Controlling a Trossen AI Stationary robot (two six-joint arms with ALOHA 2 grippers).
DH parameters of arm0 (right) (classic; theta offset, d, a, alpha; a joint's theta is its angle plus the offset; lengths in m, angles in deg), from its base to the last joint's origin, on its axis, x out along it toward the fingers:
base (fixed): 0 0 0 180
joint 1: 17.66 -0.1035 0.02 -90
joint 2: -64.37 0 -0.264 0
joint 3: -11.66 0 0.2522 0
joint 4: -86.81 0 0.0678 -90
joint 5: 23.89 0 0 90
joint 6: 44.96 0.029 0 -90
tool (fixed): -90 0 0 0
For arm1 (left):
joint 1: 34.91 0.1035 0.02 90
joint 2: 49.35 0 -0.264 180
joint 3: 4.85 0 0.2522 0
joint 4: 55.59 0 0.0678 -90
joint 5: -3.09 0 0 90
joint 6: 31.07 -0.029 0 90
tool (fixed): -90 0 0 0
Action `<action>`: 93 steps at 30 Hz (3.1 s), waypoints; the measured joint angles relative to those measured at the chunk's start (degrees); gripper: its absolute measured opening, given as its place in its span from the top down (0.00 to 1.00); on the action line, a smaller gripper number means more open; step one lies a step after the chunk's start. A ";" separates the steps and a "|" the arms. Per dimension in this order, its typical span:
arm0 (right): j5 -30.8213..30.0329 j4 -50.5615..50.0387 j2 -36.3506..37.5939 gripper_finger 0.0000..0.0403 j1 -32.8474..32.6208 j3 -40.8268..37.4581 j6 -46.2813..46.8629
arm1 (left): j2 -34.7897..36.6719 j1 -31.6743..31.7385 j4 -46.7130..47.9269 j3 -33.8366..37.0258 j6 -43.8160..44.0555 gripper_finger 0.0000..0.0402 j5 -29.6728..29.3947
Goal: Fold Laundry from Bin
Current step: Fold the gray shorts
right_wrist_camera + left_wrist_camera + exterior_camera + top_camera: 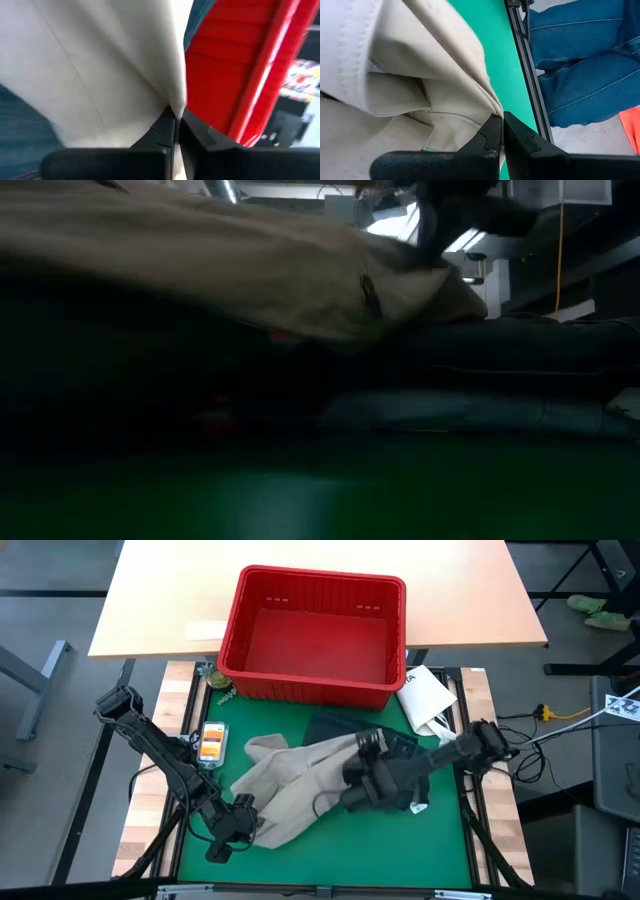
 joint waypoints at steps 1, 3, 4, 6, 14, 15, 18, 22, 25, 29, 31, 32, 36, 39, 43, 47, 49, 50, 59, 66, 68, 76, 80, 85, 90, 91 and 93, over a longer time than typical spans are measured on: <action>1.01 0.26 0.00 0.94 1.42 -0.06 -1.23 | 0.00 0.00 0.01 0.00 0.00 0.99 -0.04; 3.47 1.57 0.02 0.94 3.89 -0.09 -3.28 | 0.00 0.00 0.02 0.00 -0.01 0.99 -0.22; 4.93 2.24 0.02 0.94 5.06 -0.12 -4.17 | 0.00 0.00 0.02 0.00 -0.01 0.99 -0.49; 8.27 3.32 0.02 0.94 7.02 -0.16 -4.59 | 0.00 0.00 0.02 0.00 -0.03 0.99 -0.76; 20.71 4.83 0.02 0.94 12.20 -0.16 -4.66 | 0.00 0.00 0.07 0.00 -0.03 0.99 -0.85; 21.66 4.85 0.02 0.94 12.52 -0.16 -4.91 | 0.00 0.00 0.07 0.00 -0.03 0.99 -0.85; 23.90 5.04 0.02 0.94 12.88 -0.16 -7.81 | 0.00 0.00 0.09 0.00 -0.03 0.99 -0.81; 24.63 5.07 0.02 0.89 12.75 -0.18 -8.94 | 0.00 -0.02 0.12 0.00 -0.04 0.99 -0.83; 24.64 5.08 0.02 0.80 12.73 -0.18 -8.95 | 0.00 -0.02 0.13 0.00 -0.05 0.99 -0.86; 23.38 4.83 0.02 0.64 12.76 -0.18 -9.05 | 0.00 -0.04 0.12 0.00 -0.05 0.99 -1.27; 23.29 1.82 0.01 0.58 12.76 0.47 -8.84 | 0.00 -0.04 0.11 0.00 -0.05 0.99 -1.33; 23.31 -0.71 0.00 0.56 12.74 1.24 -8.32 | 0.00 -0.04 0.13 0.00 -0.05 0.99 -1.33; 24.31 -1.28 2.32 0.51 11.85 2.64 -6.02 | 0.00 -0.04 0.12 0.00 -0.02 0.99 -1.35; 24.91 -1.97 5.54 0.50 10.14 3.23 -4.98 | 0.00 -0.04 0.16 0.00 0.37 0.99 -1.88; 25.24 -1.96 9.67 0.50 7.23 1.94 0.73 | 0.00 -0.04 0.19 0.00 1.09 0.99 -1.97; 25.31 -2.00 12.94 0.50 3.62 -1.84 7.68 | 0.00 -0.04 0.00 0.00 1.19 0.99 -2.20; 26.25 -0.19 14.04 0.50 1.89 -4.87 9.56 | 0.00 -0.04 0.00 0.00 1.19 0.99 -2.24; 27.25 1.00 14.57 0.50 1.10 -6.57 10.42 | 0.00 -0.04 -0.02 0.00 1.20 0.99 -2.26; 36.18 16.44 19.39 0.50 -1.13 -20.87 11.01 | 0.00 -0.04 -0.04 0.00 1.19 0.99 -2.38; 36.04 18.03 19.82 0.50 2.56 -24.34 10.97 | 0.00 -0.04 -0.06 0.00 1.02 0.99 -2.40; 36.06 19.34 19.82 0.50 4.13 -24.88 10.39 | 0.00 -0.04 -0.07 0.00 1.02 0.99 -2.40; 38.31 19.94 19.78 0.50 8.86 -24.88 9.15 | 0.00 -0.04 -0.07 0.00 1.00 0.99 -2.41; 42.24 20.02 19.78 0.50 10.07 -24.88 9.32 | 0.00 -0.04 -0.07 0.00 0.99 0.99 -2.40; 43.22 18.88 19.76 0.50 10.62 -24.88 12.38 | 0.00 -0.04 -0.07 0.00 0.97 0.99 -2.42; 43.44 21.65 19.78 0.50 10.48 -24.88 12.17 | 0.00 -0.04 -0.07 0.00 0.97 0.99 -2.42; 44.10 22.83 19.76 0.50 10.47 -24.88 11.86 | 0.00 -0.04 -0.07 0.00 0.97 0.99 -2.42; 45.25 25.20 19.77 0.50 10.47 -24.88 10.63 | 0.00 -0.04 -0.07 0.00 0.97 0.99 -2.42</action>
